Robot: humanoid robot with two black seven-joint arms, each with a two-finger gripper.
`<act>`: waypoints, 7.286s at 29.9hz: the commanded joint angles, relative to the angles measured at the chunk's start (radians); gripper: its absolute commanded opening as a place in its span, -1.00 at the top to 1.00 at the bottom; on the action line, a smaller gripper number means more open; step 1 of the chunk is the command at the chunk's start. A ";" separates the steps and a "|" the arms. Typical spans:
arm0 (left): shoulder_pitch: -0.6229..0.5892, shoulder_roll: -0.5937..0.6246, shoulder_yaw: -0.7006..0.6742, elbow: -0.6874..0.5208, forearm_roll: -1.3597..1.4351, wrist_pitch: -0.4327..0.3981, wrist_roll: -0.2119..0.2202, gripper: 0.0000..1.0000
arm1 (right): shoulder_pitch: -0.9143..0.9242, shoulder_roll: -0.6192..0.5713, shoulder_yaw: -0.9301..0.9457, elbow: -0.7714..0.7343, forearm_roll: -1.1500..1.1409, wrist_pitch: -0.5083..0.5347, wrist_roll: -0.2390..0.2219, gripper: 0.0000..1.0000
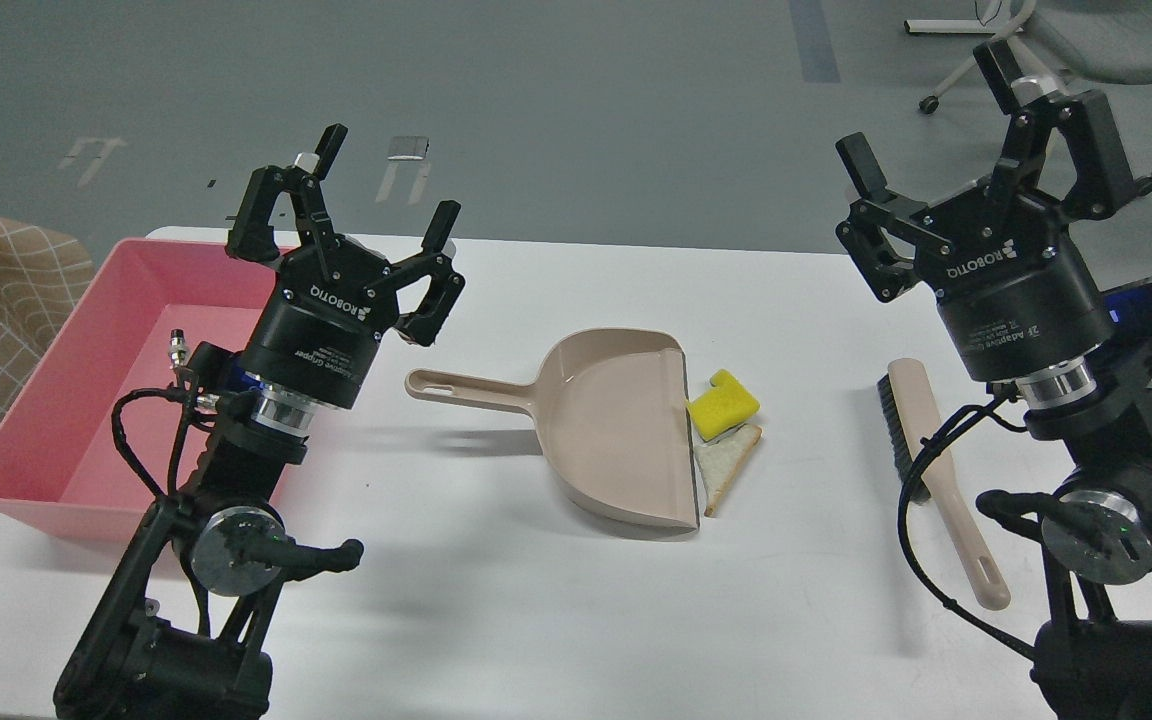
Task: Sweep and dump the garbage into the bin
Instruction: 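Lower the left gripper toward the beige dustpan handle, then rotate the left gripper vertical and move it beside the dustpan handle, then close the left gripper on the beige dustpan handle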
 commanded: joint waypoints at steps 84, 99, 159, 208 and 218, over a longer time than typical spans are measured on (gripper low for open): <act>0.289 0.052 0.253 0.088 0.612 0.510 -0.069 -0.96 | -0.056 0.000 0.025 -0.013 0.002 0.000 0.003 -1.00; 0.240 0.043 0.250 0.167 0.631 0.596 -0.102 -0.96 | -0.056 0.000 0.115 -0.056 0.003 0.000 0.003 -1.00; -0.002 0.000 0.434 0.454 0.758 0.856 -0.093 -0.95 | -0.065 0.000 0.221 -0.064 0.005 0.000 0.000 -1.00; -0.131 0.000 0.513 0.592 0.718 0.856 -0.103 -0.88 | -0.065 0.000 0.256 -0.076 0.005 0.000 0.000 -1.00; -0.168 0.000 0.514 0.638 0.678 0.856 -0.105 -0.86 | -0.065 0.000 0.258 -0.085 0.005 0.000 0.000 -1.00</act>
